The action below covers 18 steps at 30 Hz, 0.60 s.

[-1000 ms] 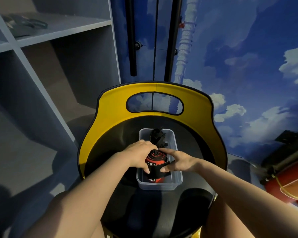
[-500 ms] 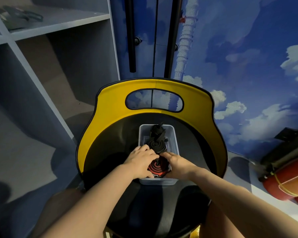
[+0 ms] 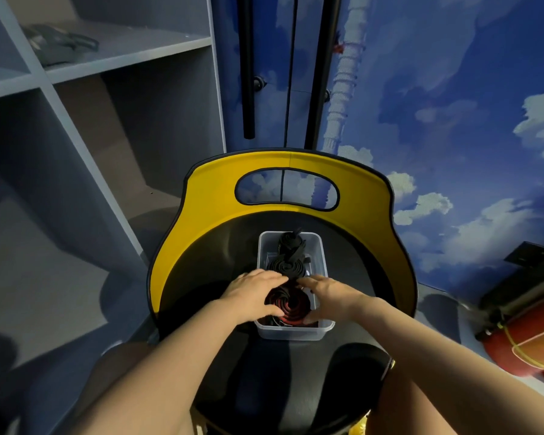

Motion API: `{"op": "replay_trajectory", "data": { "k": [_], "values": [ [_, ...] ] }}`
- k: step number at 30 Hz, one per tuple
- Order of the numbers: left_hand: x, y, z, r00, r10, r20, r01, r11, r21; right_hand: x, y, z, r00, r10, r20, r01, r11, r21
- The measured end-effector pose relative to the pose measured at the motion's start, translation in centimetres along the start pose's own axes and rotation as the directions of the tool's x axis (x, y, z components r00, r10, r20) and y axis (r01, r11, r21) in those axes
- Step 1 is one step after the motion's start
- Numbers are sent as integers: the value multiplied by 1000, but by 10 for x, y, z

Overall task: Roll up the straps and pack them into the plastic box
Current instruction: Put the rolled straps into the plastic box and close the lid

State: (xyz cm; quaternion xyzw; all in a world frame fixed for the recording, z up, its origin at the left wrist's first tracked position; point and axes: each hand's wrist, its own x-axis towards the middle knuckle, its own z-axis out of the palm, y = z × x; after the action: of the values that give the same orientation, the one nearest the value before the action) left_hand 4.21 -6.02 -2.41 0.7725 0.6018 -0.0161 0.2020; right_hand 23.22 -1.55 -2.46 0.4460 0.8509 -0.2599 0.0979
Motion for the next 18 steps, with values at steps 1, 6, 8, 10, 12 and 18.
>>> {"op": "replay_trajectory", "data": {
  "k": [1,6,8,10,12,18],
  "values": [
    [-3,-2,-5,1000,-14,-24,14,1000,-12,-2,-2,-5,1000,9,-20,-9,1000,-2],
    [-18,-11,-37,986,-74,-152,72,997,-22,-8,-23,-28,982,-14,-187,1,998,-70],
    [-26,-21,-51,976,-109,-190,108,994,-16,-7,-35,-36,968,-45,-247,23,996,-90],
    [-38,-32,-66,964,-139,-226,135,990,-31,-5,-49,-46,950,-87,-301,56,992,-111],
    [-53,-44,-82,953,-158,-260,151,988,-44,-3,-66,-57,928,-137,-346,99,987,-127],
    [-111,-76,-134,890,-210,-405,226,974,-10,6,-140,-96,849,-305,-432,249,951,-184]
  ]
}}
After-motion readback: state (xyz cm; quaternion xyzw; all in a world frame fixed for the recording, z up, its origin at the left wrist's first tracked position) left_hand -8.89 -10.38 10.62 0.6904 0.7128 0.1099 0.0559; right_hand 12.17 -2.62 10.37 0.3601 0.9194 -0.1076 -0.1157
